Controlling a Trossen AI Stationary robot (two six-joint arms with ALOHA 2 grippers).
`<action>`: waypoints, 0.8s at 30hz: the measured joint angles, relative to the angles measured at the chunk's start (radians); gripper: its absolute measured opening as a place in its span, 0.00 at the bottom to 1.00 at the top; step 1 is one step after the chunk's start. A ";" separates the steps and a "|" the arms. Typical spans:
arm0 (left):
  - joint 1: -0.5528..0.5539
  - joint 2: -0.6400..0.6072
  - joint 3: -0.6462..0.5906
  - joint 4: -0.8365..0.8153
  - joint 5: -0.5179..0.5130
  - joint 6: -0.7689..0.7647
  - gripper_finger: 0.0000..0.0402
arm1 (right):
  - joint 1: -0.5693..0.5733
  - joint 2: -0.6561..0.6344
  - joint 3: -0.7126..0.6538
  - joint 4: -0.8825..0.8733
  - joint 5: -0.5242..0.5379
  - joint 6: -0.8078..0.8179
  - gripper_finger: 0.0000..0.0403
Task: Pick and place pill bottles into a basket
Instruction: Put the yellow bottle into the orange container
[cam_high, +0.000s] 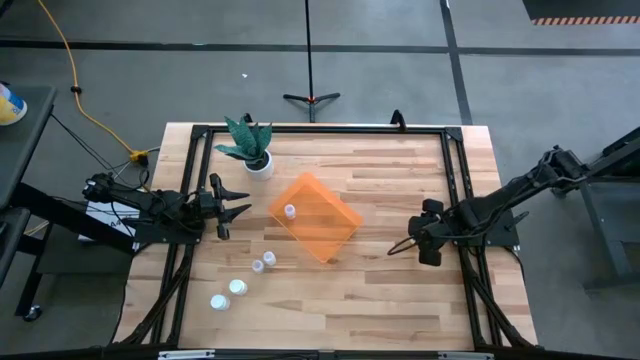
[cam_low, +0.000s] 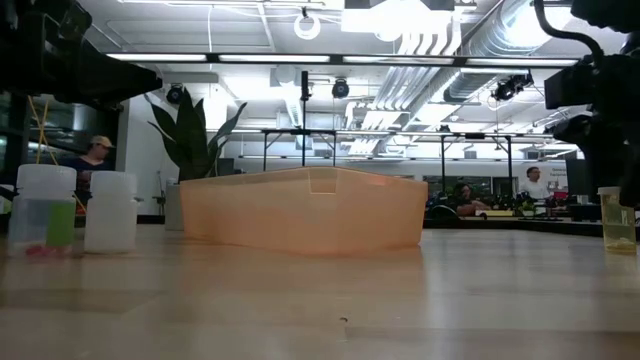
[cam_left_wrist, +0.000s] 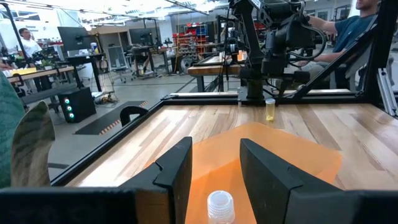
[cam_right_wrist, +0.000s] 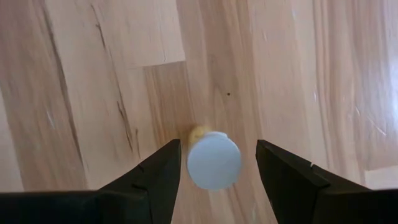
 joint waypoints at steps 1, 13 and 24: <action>0.000 0.000 0.000 0.000 0.000 0.000 0.42 | 0.000 0.000 0.000 0.000 0.003 0.000 0.50; 0.000 0.000 0.000 0.000 0.000 0.002 0.42 | -0.001 0.000 0.000 0.010 -0.007 0.001 0.46; 0.000 0.000 0.000 0.000 0.000 0.002 0.42 | -0.001 0.000 0.000 0.011 -0.011 0.001 0.36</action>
